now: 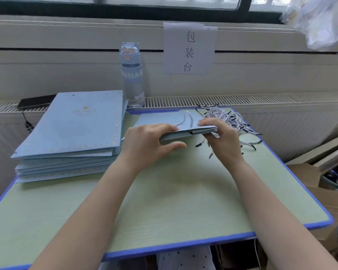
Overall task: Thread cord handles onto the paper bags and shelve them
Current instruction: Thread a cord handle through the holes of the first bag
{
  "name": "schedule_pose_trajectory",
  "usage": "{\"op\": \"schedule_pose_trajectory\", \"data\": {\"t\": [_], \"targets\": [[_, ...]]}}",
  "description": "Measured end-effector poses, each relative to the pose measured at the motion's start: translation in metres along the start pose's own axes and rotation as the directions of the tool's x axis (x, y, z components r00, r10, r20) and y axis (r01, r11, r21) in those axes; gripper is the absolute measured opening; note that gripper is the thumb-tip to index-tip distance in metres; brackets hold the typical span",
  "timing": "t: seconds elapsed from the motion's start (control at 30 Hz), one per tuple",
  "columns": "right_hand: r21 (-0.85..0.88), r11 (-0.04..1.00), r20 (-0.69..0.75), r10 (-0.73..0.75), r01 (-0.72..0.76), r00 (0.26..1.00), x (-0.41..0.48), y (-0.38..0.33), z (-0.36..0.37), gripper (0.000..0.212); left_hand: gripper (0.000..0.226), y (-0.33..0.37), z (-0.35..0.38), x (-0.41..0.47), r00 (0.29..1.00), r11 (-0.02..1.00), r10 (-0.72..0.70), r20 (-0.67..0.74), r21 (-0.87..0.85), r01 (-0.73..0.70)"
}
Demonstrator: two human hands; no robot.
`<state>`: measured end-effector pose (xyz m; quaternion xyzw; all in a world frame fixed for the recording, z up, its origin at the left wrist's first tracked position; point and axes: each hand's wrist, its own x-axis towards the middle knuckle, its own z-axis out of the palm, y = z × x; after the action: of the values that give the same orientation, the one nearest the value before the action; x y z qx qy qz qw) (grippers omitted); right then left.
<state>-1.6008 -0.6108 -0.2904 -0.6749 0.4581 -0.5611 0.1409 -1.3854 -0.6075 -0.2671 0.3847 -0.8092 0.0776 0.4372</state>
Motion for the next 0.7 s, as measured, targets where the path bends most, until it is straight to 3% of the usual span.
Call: {"op": "schedule_pose_trajectory", "data": {"t": [0.07,0.13,0.37,0.53,0.7], "targets": [[0.066,0.996,-0.042,0.058,-0.055,0.997,0.000,-0.002,0.000,0.030,0.040,-0.001,0.002,-0.001,0.998,0.995,0.060,0.029,0.081,-0.062],[0.068,0.995,-0.033,0.079,-0.077,0.996,0.000,-0.004,0.002,0.026,0.026,-0.003,0.002,0.000,0.998,0.996,0.051,-0.030,0.079,-0.048],[0.038,0.985,-0.039,0.167,-0.166,0.985,0.001,-0.004,-0.001,0.048,0.024,-0.009,-0.026,0.015,0.954,0.989,-0.145,-0.263,-0.037,0.141],[0.018,0.991,-0.039,0.135,-0.135,0.990,0.001,-0.003,0.000,0.051,0.020,-0.013,-0.078,0.061,0.936,0.949,-0.303,-0.182,-0.146,0.279],[-0.094,0.995,-0.091,0.006,-0.015,0.996,0.019,-0.022,0.004,0.064,0.020,-0.011,-0.118,0.114,0.952,0.949,-0.302,-0.043,-0.113,0.296]]}}
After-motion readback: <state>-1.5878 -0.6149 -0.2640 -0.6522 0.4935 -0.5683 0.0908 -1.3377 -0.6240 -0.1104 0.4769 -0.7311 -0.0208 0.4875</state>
